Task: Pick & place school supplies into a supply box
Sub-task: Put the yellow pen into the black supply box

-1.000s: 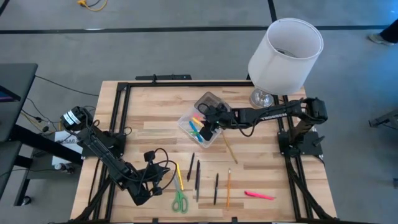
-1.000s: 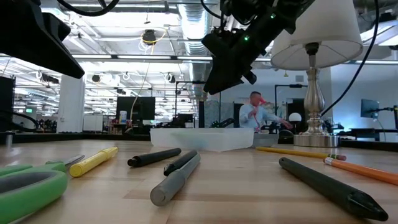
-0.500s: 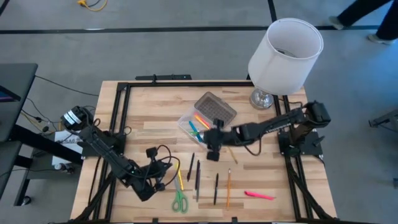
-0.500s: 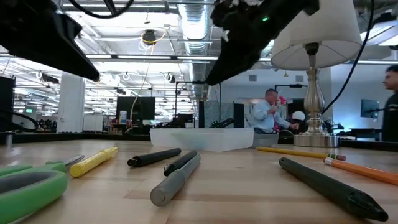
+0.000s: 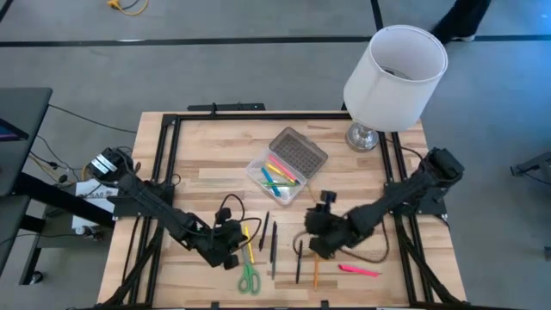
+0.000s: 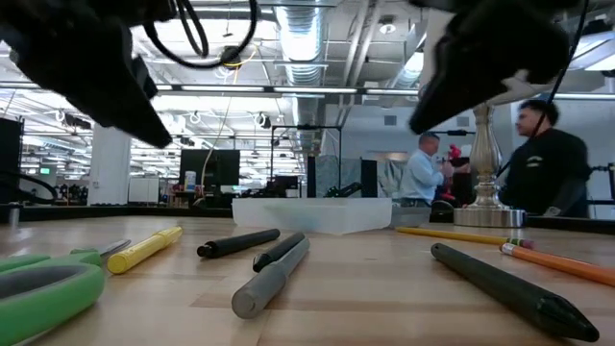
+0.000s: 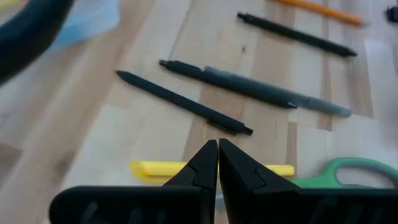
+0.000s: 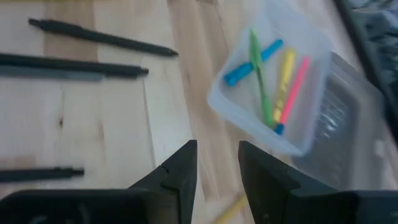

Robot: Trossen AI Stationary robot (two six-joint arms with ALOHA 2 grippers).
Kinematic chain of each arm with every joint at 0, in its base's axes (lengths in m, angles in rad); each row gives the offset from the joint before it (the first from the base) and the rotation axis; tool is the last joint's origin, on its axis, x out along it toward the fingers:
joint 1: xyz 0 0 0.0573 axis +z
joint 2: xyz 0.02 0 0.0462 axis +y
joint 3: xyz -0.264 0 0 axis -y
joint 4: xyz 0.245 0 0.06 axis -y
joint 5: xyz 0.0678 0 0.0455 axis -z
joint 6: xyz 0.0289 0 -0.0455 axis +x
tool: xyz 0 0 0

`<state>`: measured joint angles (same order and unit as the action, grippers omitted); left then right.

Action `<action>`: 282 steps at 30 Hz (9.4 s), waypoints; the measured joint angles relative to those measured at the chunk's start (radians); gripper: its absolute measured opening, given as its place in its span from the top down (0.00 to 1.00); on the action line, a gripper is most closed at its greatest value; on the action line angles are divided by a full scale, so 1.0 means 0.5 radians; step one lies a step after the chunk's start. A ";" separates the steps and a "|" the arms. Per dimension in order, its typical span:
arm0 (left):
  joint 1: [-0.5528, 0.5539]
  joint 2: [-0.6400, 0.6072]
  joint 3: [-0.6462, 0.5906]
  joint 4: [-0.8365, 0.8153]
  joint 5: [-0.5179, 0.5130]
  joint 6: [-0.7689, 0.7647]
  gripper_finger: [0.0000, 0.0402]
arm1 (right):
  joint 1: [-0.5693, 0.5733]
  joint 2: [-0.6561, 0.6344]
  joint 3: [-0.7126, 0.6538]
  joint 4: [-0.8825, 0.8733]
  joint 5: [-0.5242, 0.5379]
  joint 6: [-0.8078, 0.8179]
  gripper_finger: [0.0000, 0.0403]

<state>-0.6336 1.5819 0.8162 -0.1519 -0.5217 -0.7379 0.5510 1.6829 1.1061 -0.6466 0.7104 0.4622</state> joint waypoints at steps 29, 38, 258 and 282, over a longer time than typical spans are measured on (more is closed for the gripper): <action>0.106 0.381 0.000 0.483 0.528 0.347 0.98 | 0.571 -0.001 -0.001 -0.480 0.483 0.861 0.72; 0.104 0.468 0.007 0.451 0.622 0.413 0.98 | 0.570 -0.001 -0.001 -0.486 0.483 0.854 0.72; 0.261 0.219 0.374 -1.091 -0.145 0.380 0.91 | 0.674 0.001 -0.002 -0.367 0.519 0.784 0.72; 1.256 0.213 0.469 -0.117 0.129 2.496 0.90 | 0.674 0.001 -0.002 -0.342 0.519 0.790 0.72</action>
<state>-0.0054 1.6882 1.0508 -0.2105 -0.4573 0.5103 0.8879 1.6833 1.1053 -0.8176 0.9699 0.8570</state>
